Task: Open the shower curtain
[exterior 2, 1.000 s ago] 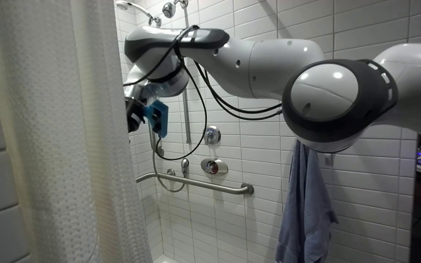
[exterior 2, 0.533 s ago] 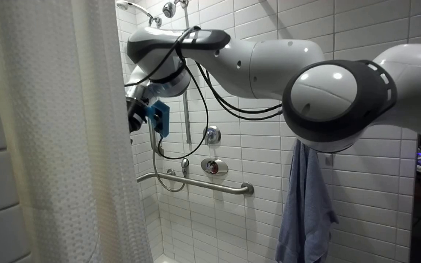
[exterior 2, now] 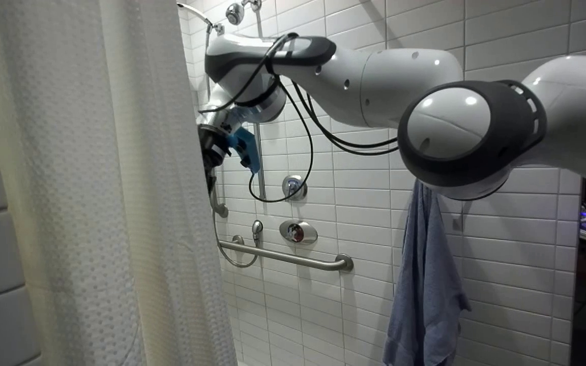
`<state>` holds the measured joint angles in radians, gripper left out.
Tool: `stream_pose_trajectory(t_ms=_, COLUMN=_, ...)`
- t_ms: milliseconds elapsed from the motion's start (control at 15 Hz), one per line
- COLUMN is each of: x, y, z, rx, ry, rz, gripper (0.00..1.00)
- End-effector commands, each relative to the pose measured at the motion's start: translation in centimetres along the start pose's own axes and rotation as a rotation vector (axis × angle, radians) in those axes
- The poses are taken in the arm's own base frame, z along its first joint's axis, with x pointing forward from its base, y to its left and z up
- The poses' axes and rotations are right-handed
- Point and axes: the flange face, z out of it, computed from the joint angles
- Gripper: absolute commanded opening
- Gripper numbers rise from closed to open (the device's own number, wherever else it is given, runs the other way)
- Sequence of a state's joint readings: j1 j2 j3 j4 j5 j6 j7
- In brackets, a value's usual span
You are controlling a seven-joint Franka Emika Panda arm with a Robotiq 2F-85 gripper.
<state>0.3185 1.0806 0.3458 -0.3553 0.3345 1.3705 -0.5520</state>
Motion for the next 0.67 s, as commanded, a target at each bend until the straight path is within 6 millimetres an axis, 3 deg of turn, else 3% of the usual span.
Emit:
stream_pose_trajectory(t_ms=0, x=-0.6, y=-0.5, z=-3.3, rx=-0.084, ry=0.000, rz=0.090, gripper=1.00)
stream_pose_trajectory(t_ms=600, x=-2.4, y=-1.5, z=-10.3, rx=-0.236, ry=0.037, rz=0.283, gripper=1.00)
